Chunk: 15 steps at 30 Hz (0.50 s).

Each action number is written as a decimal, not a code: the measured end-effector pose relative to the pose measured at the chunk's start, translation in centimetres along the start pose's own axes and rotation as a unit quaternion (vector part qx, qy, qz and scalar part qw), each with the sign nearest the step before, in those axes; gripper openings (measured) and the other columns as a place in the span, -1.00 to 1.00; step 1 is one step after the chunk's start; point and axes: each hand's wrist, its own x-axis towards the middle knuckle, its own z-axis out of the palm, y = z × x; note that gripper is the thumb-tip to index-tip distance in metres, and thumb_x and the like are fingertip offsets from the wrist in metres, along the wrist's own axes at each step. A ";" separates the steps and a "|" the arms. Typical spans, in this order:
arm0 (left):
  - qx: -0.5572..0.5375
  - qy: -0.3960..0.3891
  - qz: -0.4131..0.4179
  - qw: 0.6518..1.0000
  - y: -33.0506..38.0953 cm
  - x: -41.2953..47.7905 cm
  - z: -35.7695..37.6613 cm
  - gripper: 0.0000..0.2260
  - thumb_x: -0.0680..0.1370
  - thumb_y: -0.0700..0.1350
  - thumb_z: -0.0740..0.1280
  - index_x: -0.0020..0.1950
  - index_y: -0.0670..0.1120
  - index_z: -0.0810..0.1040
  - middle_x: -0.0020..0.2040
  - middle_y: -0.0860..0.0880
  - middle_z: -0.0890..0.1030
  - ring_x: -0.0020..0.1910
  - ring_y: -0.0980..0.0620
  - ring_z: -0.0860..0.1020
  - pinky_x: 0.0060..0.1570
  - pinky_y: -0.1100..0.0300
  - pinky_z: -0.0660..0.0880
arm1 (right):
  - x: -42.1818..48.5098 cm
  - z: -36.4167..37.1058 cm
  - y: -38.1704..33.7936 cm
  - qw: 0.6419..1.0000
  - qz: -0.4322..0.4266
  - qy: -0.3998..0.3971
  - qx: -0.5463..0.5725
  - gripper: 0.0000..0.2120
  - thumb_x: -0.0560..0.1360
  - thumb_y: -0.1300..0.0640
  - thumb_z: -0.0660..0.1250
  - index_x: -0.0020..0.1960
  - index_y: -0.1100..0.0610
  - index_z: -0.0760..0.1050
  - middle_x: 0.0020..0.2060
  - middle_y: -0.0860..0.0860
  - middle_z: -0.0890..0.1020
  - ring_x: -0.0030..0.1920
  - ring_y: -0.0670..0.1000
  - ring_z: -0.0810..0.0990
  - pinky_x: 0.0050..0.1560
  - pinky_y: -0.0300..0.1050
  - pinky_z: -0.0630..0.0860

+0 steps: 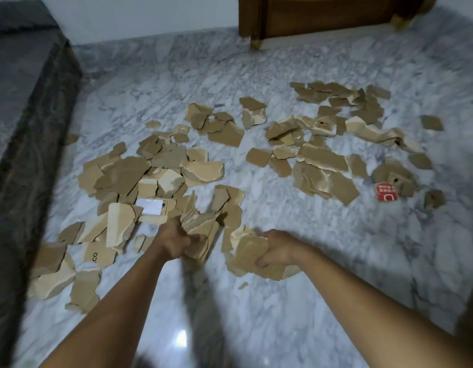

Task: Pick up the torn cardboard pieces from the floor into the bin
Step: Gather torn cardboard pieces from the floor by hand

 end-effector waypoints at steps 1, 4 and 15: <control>-0.008 0.009 0.001 1.000 -0.1 -0.2 -0.1 -0.51 0.30 -0.05 0.63 0.17 -0.05 0.57 0.00 -0.04 0.68 -0.01 -0.09 0.64 -0.07 0.08 0.62 | 0.2 1.1 -0.7 0.999 -0.012 -0.009 -0.037 -0.28 0.24 -0.09 0.57 0.36 0.02 0.48 0.18 0.01 0.59 0.15 0.05 0.60 0.05 -0.11 0.58; -0.005 0.016 0.002 1.000 -0.9 -0.9 0.0 -0.58 0.36 -0.07 0.59 0.16 -0.04 0.55 -0.04 -0.06 0.66 -0.12 -0.07 0.61 -0.36 0.26 0.50 | 0.7 5.3 -2.4 0.993 -0.034 -0.003 -0.115 -0.22 0.20 -0.15 0.51 0.39 -0.07 0.43 0.27 -0.03 0.37 0.28 0.07 0.46 0.18 0.08 0.55; -0.043 -0.001 -0.012 0.999 -3.8 -1.3 -0.6 -0.41 0.25 0.04 0.63 0.23 -0.02 0.56 0.07 -0.02 0.68 0.04 -0.08 0.65 -0.09 0.06 0.65 | 2.8 8.3 -3.1 0.996 -0.038 0.077 -0.035 -0.55 0.26 0.05 0.51 0.10 -0.03 0.45 -0.04 -0.01 0.62 -0.04 0.10 0.63 -0.15 -0.13 0.52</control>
